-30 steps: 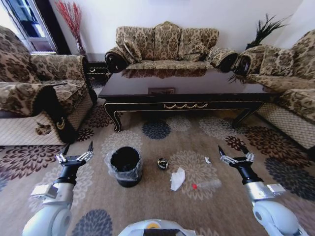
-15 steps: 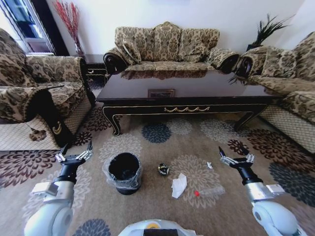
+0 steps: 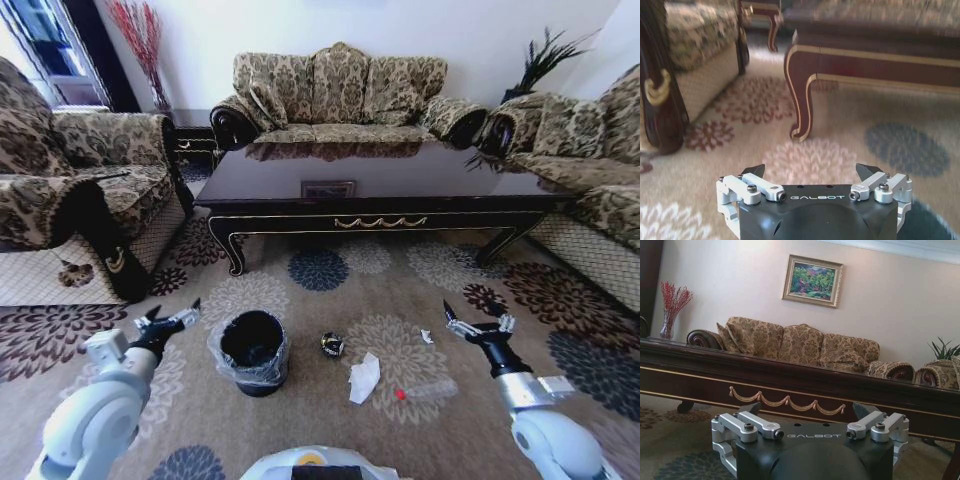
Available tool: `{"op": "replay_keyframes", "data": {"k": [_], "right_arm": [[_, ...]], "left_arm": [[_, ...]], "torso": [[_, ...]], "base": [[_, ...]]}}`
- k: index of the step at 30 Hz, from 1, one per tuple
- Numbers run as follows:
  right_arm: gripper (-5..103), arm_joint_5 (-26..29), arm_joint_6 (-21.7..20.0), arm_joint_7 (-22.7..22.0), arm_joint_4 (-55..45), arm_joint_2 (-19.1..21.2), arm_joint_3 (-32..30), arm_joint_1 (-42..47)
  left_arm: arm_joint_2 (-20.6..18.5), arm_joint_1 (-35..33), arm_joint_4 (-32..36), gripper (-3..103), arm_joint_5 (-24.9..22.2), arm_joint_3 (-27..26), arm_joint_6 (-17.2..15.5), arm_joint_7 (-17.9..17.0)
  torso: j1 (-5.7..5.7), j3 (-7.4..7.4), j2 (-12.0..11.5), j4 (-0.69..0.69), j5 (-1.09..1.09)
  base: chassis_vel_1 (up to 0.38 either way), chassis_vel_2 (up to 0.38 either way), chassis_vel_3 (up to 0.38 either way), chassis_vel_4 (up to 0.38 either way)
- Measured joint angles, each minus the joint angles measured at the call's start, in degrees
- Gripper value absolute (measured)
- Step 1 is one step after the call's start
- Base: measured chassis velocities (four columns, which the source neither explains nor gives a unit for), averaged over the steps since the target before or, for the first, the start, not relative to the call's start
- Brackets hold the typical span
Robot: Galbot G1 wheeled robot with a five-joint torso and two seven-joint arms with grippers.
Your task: Move to the front of the table and pick up the trash from the floor, then place it into the trash bin.
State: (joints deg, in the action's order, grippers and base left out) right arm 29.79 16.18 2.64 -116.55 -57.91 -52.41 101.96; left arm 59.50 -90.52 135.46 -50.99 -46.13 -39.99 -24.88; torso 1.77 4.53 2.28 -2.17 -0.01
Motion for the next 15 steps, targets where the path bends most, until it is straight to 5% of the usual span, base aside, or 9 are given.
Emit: {"op": "replay_keyframes", "data": {"k": [15], "right_arm": [[100,-1.4,-0.1,-0.7,0.8,-0.7,0.1,1.0]], "left_arm": [[0.2,7.4,-14.3,100,5.6,14.8,1.9,1.5]], "torso": [[0.01,0.00,0.0,-0.02,0.01]], "base": [[0.000,0.000,0.000,0.000]]}}
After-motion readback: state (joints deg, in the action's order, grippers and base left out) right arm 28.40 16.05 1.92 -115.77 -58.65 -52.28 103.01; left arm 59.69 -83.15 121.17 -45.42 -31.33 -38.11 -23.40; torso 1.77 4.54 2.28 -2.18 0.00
